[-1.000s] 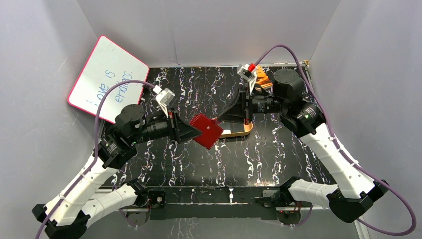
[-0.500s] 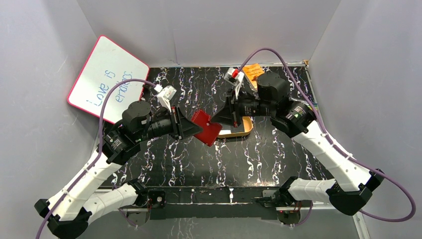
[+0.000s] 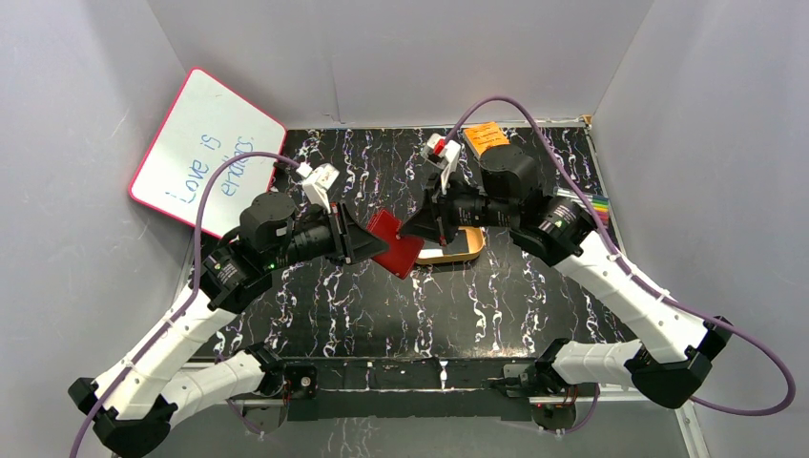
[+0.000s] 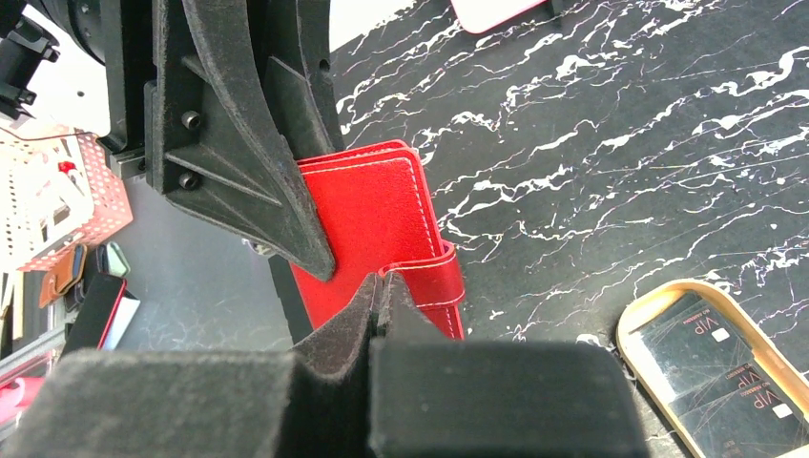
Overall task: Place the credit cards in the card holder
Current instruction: Close the card holder.
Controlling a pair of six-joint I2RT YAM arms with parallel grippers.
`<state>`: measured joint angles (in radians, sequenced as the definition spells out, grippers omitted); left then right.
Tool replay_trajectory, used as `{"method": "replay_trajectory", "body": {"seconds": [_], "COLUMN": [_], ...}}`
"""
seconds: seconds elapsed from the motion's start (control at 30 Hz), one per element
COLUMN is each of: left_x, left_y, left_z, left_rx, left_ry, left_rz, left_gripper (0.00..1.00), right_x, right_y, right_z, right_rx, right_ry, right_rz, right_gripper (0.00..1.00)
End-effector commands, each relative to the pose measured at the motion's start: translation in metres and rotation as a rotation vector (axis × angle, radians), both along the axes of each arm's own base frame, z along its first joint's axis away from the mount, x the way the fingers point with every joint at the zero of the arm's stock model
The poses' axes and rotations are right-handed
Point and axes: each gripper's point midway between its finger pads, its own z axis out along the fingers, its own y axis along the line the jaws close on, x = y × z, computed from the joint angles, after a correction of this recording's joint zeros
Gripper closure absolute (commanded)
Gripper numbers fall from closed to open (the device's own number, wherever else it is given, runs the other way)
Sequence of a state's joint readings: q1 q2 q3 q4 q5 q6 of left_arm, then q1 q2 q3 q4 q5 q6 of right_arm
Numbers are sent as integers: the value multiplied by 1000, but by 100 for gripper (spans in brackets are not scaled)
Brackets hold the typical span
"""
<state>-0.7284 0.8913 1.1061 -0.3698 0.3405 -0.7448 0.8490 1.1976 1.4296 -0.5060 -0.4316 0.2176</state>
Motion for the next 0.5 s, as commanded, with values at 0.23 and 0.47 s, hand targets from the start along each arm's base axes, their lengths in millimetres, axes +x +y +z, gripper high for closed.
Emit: {"method": "replay_trajectory", "body": {"seconds": [0.23,0.47], "left_x": [0,-2], "left_y": [1,0], "left_z": [30,32], "left_rx": [-81,-99], "left_ry": [-58,-54], "left_rz": [10,4], "left_gripper": [100,100], "right_x": [-2,-1], "right_y": [3,7], "right_z": [3,2], "right_rx": [18,15], "right_ry": [-24,-34], "right_rz": [-22,-44], "right_gripper": [100,100]}}
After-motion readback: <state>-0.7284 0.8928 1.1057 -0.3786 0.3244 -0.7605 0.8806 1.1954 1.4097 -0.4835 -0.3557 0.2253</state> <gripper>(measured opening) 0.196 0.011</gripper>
